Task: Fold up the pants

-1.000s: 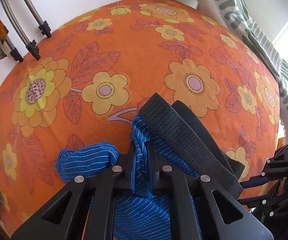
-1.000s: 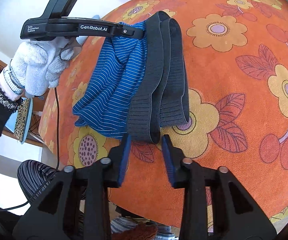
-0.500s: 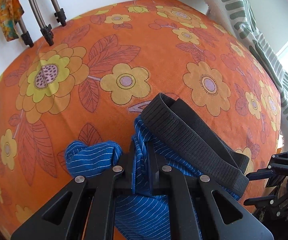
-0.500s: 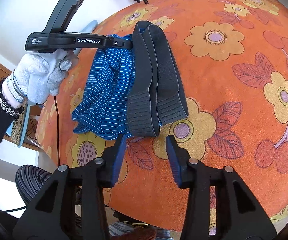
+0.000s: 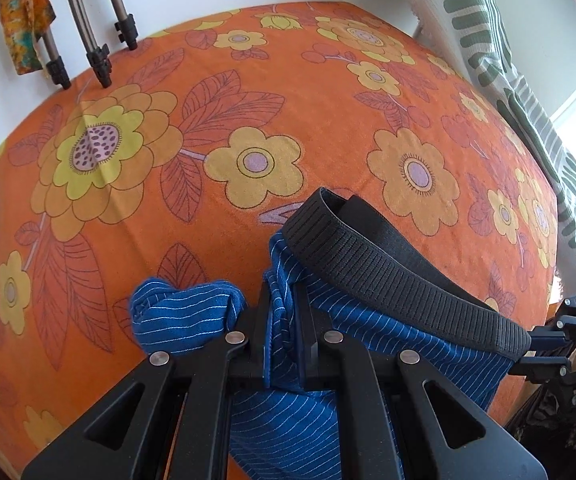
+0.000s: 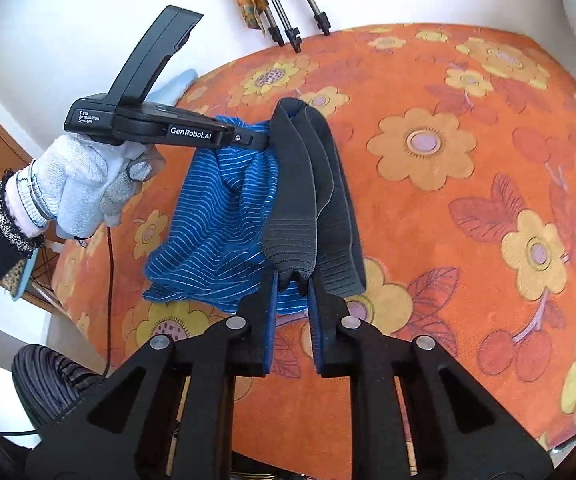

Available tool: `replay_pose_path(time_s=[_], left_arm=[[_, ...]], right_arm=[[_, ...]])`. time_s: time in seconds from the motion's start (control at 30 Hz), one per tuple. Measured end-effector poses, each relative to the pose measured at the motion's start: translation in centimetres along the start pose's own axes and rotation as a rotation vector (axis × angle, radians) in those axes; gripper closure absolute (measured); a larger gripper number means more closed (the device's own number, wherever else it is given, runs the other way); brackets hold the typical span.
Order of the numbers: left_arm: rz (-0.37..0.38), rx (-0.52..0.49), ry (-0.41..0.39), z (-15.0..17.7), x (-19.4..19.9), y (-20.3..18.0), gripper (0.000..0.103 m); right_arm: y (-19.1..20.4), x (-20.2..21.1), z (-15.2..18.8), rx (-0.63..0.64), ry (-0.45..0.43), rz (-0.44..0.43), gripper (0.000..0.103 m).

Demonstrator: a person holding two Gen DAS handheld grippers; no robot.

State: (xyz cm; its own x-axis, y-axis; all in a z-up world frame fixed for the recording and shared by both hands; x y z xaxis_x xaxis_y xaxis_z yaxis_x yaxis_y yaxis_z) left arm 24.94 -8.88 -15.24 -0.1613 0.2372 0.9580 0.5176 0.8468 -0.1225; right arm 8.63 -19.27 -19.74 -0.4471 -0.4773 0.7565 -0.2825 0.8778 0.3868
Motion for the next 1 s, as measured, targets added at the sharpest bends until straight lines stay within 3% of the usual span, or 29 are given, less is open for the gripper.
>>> replay_pose_path(time_s=[0.1,0.17,0.2,0.23,0.27,0.33,0.5,0.67,0.83,0.9,0.93,1.0], left_arm=[[0.003,-0.009,0.008,-0.3,-0.1,-0.1,0.091],[0.008,-0.022,-0.002,-0.8,0.3,-0.3,0.087],[0.005,-0.035,-0.011,-1.1,0.7,-0.5,0.085],[0.006,-0.046,-0.022,-1.5,1.1,-0.6,0.075],[0.012,-0.053,-0.033,-1.9,1.5,-0.7,0.058],[0.030,-0.062,-0.042,-2.9,1.9,-1.0,0.041],[0.086,-0.124,0.016,-4.6,0.8,-2.6,0.041],[0.120,-0.123,0.076,-4.8,-1.3,-2.8,0.041],[0.148,-0.131,0.081,-4.5,-2.3,-3.1,0.042],[0.165,-0.127,0.079,-4.5,-2.7,-3.1,0.047],[0.175,-0.124,0.080,-4.4,-2.8,-3.1,0.060],[0.171,-0.127,0.063,-4.5,-2.9,-3.0,0.075]], right_arm=[[-1.8,-1.4,0.7,-0.066,0.065,-0.011,0.086],[-2.3,-1.9,1.4,-0.079,0.087,-0.014,0.075],[-2.2,-1.8,1.6,-0.070,0.090,-0.012,0.075],[-2.2,-1.5,1.6,-0.058,0.083,-0.007,0.070],[-2.2,-1.1,1.6,-0.051,0.068,-0.003,0.064],[-2.6,-0.5,1.7,-0.065,0.042,-0.003,0.054],[-3.9,-1.3,1.8,-0.156,0.066,-0.081,0.053],[-3.8,-1.9,1.7,-0.178,0.060,-0.085,0.053],[-3.6,-2.3,1.3,-0.176,0.043,-0.086,0.053],[-3.5,-2.4,1.1,-0.172,0.036,-0.077,0.054],[-3.5,-2.5,1.0,-0.174,0.032,-0.073,0.056],[-3.6,-2.5,0.9,-0.179,0.031,-0.067,0.060]])
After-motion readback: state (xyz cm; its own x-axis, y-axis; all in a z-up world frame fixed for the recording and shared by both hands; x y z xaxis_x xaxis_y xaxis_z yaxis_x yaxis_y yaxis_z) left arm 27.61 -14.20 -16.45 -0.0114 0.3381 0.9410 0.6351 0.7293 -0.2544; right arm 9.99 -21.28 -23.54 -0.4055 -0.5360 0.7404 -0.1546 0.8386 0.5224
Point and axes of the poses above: each gripper's, at about its wrist camera, not at the fingertips, and x roughly against the way its jaws point, y to its left, z to its underside, the point moved 5 cm from there along -x, roughly the way its jaws point, and after that the axes turned 5 degrees about y, right-handed, at the moved point
